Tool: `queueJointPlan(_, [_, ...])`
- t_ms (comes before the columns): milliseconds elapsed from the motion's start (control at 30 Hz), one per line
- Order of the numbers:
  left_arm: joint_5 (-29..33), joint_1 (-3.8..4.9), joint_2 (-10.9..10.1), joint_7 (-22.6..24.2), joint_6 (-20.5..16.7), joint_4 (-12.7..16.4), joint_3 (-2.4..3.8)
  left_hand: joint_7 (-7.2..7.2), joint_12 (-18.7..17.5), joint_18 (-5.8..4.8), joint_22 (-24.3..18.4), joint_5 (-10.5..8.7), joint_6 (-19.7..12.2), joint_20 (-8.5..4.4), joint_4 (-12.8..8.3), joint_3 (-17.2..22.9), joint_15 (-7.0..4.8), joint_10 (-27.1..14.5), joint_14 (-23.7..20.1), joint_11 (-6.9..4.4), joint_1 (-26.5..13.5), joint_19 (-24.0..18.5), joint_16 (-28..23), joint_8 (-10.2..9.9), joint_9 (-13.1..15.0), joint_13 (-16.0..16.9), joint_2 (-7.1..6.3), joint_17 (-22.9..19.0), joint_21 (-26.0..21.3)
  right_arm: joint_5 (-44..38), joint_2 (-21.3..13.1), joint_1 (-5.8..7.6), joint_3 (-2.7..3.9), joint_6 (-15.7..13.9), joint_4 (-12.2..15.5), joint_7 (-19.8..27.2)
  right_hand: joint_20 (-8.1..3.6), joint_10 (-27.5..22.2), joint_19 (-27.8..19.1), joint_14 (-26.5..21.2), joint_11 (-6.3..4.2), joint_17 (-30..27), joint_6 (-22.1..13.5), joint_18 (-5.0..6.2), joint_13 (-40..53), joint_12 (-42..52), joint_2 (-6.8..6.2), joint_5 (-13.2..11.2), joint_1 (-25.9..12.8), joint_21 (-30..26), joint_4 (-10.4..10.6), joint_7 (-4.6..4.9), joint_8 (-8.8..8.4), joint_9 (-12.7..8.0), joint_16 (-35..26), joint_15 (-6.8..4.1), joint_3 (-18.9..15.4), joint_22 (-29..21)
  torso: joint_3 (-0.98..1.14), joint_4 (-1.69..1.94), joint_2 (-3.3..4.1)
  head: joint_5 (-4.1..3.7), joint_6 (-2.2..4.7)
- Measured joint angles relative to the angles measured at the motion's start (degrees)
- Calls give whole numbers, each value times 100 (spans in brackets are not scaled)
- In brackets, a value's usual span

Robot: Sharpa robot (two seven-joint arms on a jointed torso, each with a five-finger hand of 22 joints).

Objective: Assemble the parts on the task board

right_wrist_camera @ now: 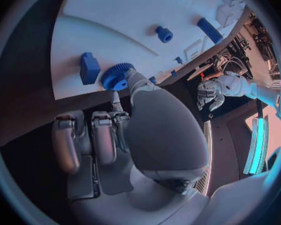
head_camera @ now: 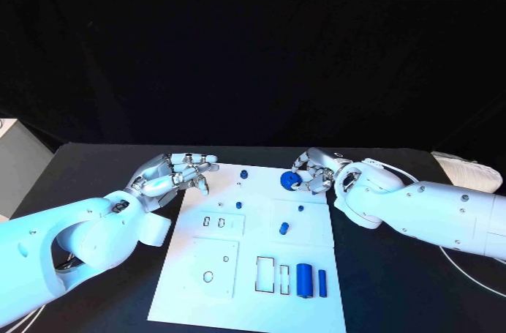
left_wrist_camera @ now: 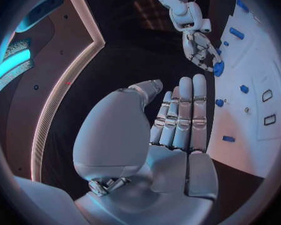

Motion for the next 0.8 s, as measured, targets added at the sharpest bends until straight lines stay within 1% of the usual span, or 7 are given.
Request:
queueJointPlan(333, [0,0,2,-8,9,-2,0,0,0,0,0,0,0,0,0,0,0,0,0,0,0,0,0,0,-1,0,0,1,0,-5,52,0,0,11,-44,-30,0,0,0,0,0,-1,0,0,-1,0,12,0,-13,0,9,0,0,5,0,0,10,-1,-1,0,4,-7,-9])
queueJointPlan(433, [0,0,3,-11,11,-3,0,0,0,0,12,0,0,0,0,0,0,-21,0,-21,0,0,0,0,-1,0,0,-9,41,-5,70,0,0,18,-78,-40,0,0,0,0,0,-1,0,1,-1,0,67,22,-18,0,3,0,23,5,0,0,34,-1,-3,1,7,-7,-13])
queueJointPlan(567, [0,0,5,-14,14,-6,0,0,0,0,11,0,0,0,0,0,0,-21,0,-21,0,0,0,0,2,0,0,-9,41,-6,103,-1,1,33,-107,-46,0,0,0,0,0,-1,13,1,-1,29,88,22,3,0,0,-13,23,11,16,0,50,-1,-3,4,10,-7,-19])
queueJointPlan(800, [0,0,14,-20,19,-13,0,0,0,0,11,0,0,0,0,0,0,-21,0,-21,0,0,0,0,4,0,0,-9,41,-21,157,-5,9,44,-139,-51,-1,-1,0,0,0,-2,89,1,-2,29,88,22,3,-1,-16,-24,62,13,22,0,115,-2,-3,4,10,-4,-30])
